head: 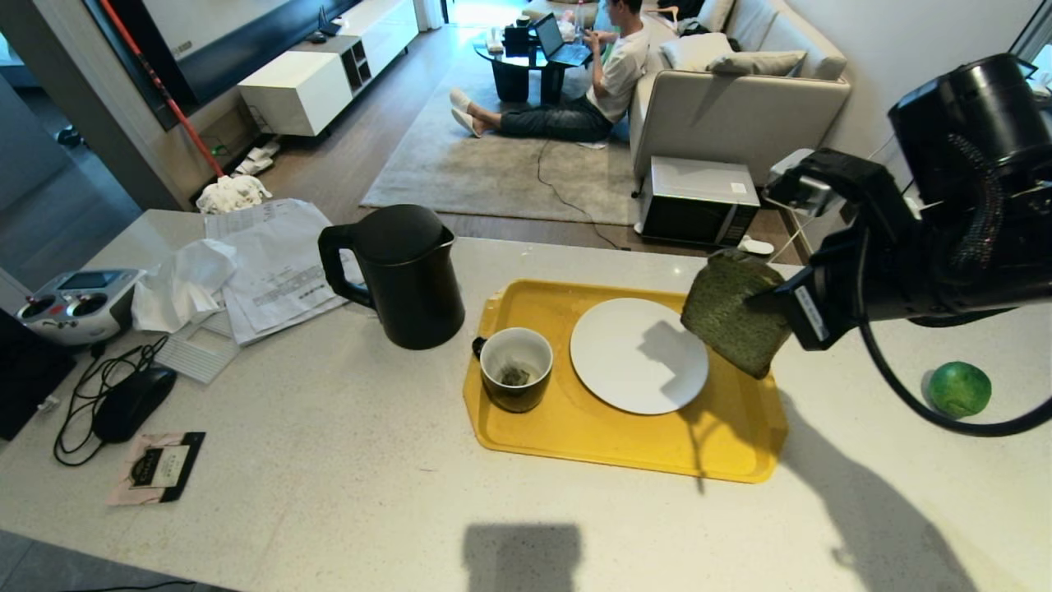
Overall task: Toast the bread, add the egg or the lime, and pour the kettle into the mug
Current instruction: Put the baked bread on a plate
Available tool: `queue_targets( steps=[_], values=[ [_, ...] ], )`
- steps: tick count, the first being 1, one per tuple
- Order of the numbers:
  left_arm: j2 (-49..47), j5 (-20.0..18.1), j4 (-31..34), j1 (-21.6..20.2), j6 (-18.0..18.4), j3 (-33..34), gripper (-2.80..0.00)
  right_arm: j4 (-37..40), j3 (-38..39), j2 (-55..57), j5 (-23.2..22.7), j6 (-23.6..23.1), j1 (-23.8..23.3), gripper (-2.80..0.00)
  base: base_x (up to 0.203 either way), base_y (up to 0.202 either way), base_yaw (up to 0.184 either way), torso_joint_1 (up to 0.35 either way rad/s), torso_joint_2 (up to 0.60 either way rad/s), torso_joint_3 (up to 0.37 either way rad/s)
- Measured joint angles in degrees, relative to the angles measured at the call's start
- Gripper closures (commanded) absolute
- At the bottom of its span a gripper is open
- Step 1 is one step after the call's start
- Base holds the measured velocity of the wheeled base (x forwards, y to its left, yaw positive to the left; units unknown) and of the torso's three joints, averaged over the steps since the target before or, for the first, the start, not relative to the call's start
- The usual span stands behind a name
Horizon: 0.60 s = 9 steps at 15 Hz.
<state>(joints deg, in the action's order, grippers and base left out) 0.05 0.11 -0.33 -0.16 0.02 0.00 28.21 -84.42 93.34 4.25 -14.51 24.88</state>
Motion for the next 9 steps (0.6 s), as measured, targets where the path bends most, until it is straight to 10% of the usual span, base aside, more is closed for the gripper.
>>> queue_targets(
  steps=[9],
  values=[
    [0.00,0.02,0.00,0.02,-0.02,0.00,0.00,-10.13,-1.34,13.84,12.12,5.15,10.36,0.00,0.000,0.000,0.000,0.000,0.00,0.000]
  ],
)
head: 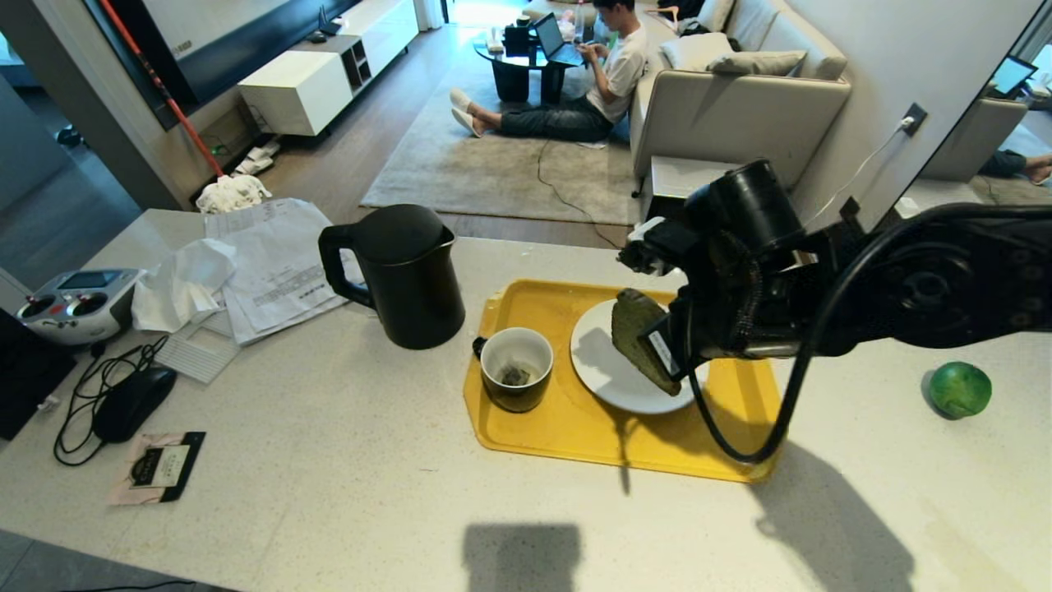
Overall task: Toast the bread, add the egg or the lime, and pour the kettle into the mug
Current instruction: Put the baked bread on a plate
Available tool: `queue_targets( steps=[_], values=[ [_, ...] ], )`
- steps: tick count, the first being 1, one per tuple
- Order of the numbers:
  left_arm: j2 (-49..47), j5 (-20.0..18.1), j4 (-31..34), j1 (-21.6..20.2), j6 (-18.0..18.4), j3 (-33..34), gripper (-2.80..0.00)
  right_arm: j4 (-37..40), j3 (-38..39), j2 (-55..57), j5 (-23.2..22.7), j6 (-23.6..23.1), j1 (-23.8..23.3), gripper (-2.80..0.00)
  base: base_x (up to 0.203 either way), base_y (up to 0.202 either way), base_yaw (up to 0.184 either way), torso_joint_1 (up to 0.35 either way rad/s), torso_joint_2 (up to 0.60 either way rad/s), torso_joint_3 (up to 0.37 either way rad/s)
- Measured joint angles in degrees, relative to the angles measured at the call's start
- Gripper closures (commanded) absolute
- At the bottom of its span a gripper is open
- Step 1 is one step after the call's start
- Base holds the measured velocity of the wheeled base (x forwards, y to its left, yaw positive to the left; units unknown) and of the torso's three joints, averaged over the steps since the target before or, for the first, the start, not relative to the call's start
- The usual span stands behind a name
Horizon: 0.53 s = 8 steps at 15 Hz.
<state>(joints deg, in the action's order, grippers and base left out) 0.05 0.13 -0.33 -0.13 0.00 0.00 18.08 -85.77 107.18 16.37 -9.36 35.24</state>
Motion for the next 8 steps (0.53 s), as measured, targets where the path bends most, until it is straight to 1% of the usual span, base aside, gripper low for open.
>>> queue_targets(
  steps=[5,8],
  values=[
    [0.00,-0.02,0.01,-0.02,0.00,0.00,0.00,-0.15,-5.50,6.59,1.34,-0.11,-0.40,0.00,0.000,0.000,0.000,0.000,0.00,0.000],
    [0.00,-0.01,0.00,0.00,0.00,0.00,0.00,-0.09,-6.04,8.88,1.98,-0.20,-1.81,0.00,0.000,0.000,0.000,0.000,0.00,0.000]
  ],
)
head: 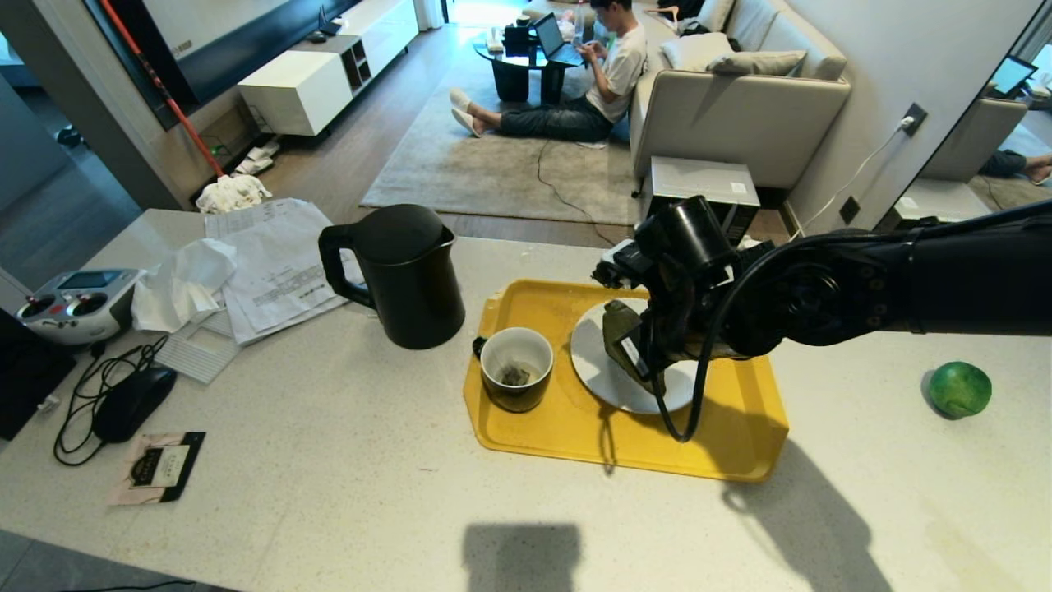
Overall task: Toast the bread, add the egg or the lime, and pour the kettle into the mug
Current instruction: Put the baked bread on a plate
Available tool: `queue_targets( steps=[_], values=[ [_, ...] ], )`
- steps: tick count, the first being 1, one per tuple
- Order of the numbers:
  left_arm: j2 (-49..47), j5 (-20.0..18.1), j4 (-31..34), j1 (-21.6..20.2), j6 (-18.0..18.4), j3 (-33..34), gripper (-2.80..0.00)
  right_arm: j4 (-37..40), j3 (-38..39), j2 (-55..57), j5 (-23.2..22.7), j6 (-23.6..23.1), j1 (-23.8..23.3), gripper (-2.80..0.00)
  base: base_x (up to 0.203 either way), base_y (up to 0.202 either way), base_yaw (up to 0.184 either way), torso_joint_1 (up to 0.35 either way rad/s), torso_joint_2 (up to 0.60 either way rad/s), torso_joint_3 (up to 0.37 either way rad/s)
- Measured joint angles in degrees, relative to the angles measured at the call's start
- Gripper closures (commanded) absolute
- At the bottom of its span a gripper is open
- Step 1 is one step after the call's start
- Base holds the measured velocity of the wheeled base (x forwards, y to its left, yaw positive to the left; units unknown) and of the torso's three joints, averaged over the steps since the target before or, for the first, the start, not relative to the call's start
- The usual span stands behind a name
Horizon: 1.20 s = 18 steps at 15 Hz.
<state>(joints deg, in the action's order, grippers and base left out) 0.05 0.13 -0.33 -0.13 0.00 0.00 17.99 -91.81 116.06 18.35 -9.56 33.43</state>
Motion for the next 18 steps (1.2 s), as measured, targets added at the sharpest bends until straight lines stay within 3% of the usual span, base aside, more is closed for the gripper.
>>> queue_targets(
  steps=[8,15,16,18],
  values=[
    [0.00,-0.03,0.00,0.00,0.00,0.00,0.00,-0.46,-0.07,2.15,0.52,-4.66,-6.82,0.00,0.000,0.000,0.000,0.000,0.00,0.000],
    [0.00,-0.03,0.00,-0.02,0.00,0.00,0.00,-0.54,-0.09,3.58,1.39,-5.13,-7.25,0.00,0.000,0.000,0.000,0.000,0.00,0.000],
    [0.00,-0.02,0.02,-0.02,0.01,0.00,0.00,-0.55,-0.06,3.85,2.64,-5.18,-7.24,-2.80,0.000,0.000,0.000,0.000,0.00,0.000],
    [0.00,-0.02,0.00,-0.02,0.00,0.00,0.00,-0.44,-0.29,4.31,3.73,-5.47,-7.24,-2.80,0.000,0.000,0.000,0.000,0.00,0.000]
  ],
)
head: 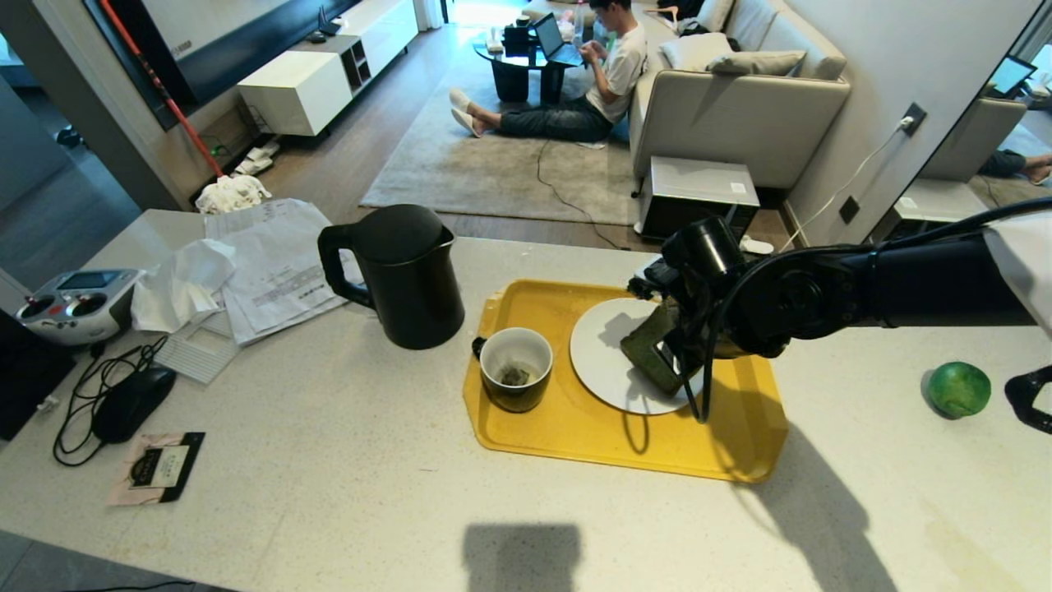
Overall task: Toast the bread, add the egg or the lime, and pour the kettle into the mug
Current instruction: Put the baked bread on a plate
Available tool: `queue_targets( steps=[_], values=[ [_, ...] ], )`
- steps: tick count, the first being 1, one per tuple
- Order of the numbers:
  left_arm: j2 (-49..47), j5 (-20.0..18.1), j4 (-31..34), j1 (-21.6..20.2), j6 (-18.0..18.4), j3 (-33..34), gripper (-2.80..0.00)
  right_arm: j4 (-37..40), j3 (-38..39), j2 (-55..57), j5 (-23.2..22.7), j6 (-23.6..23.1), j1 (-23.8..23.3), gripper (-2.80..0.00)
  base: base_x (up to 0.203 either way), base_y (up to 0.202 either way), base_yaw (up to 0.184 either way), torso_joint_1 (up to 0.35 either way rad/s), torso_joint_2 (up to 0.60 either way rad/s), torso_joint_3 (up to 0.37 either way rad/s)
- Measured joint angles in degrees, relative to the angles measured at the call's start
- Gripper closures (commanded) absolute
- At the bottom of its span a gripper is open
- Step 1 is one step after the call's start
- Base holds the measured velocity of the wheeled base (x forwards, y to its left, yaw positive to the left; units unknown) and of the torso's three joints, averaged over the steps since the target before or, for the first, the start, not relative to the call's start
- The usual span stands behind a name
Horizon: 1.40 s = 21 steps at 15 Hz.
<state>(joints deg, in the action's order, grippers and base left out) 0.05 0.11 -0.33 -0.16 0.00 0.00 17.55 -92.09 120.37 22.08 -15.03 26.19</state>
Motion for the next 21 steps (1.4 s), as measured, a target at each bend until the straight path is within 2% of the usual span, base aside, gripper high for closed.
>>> queue_targets(
  steps=[21],
  values=[
    [0.00,-0.01,0.00,0.02,0.02,0.00,0.00,-0.06,-9.34,0.00,0.82,-2.77,-0.01,-2.80,0.000,0.000,0.000,0.000,0.00,0.000]
  ],
)
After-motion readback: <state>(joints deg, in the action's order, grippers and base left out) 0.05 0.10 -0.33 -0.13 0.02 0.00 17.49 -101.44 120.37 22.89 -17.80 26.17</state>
